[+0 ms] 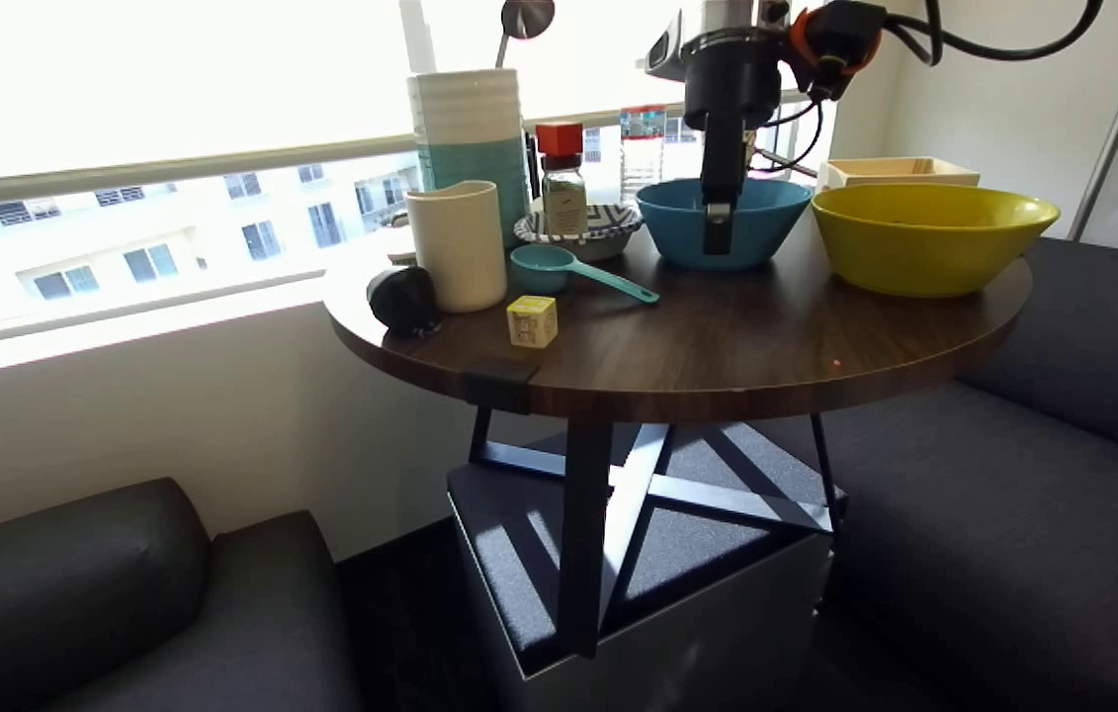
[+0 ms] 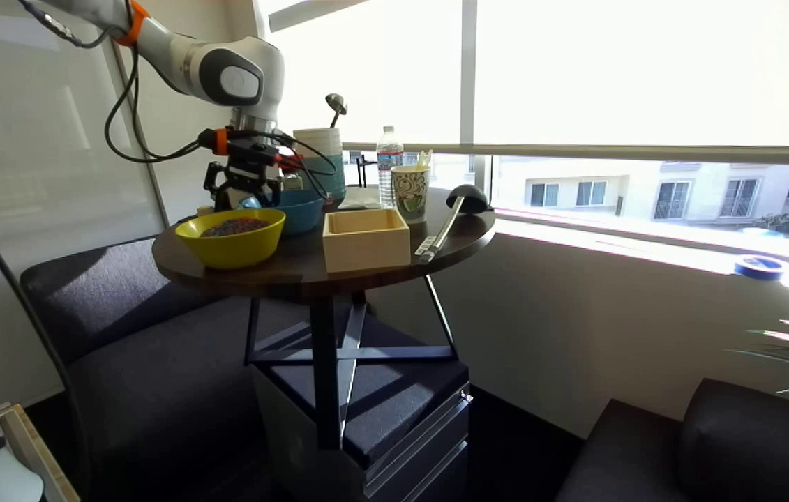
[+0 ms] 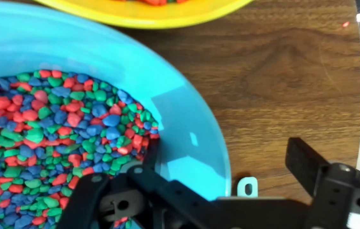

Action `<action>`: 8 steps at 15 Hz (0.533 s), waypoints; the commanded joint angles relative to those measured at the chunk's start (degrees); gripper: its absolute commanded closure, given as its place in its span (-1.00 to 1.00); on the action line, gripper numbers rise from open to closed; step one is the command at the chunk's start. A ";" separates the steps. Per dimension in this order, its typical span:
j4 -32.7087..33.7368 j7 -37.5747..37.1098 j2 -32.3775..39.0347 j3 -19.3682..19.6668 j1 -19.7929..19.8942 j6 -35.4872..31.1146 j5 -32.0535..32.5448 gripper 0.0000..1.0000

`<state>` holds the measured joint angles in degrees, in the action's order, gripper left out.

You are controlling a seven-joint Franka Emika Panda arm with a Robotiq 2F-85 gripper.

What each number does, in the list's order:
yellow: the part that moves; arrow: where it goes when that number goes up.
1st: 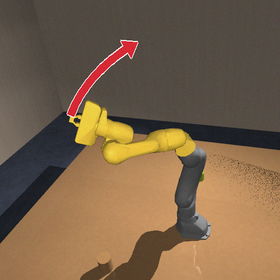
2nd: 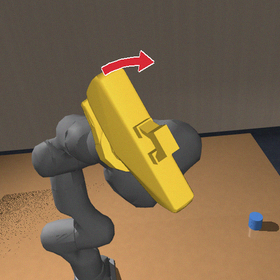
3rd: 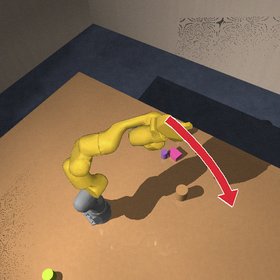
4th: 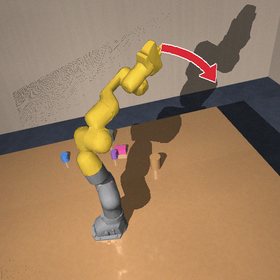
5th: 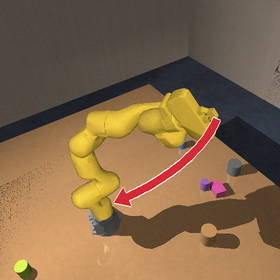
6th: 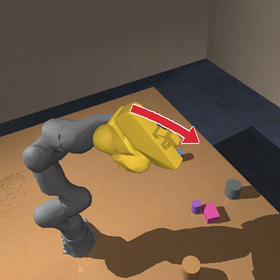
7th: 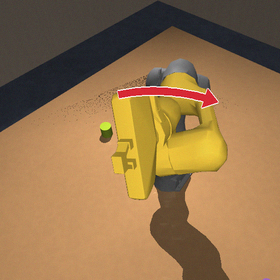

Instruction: Switch the positions of the yellow and blue bowls by moving the yellow bowl to the right and the blue bowl to the left

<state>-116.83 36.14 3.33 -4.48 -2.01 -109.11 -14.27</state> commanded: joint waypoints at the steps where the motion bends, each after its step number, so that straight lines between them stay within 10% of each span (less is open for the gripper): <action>1: -1.43 -0.14 -1.43 -0.75 -1.20 1.47 1.45 -1.00; 8: -2.35 -0.21 -2.25 -1.59 -2.13 3.73 0.75 -1.00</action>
<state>-116.95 36.16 3.13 -5.67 -3.42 -106.97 -13.81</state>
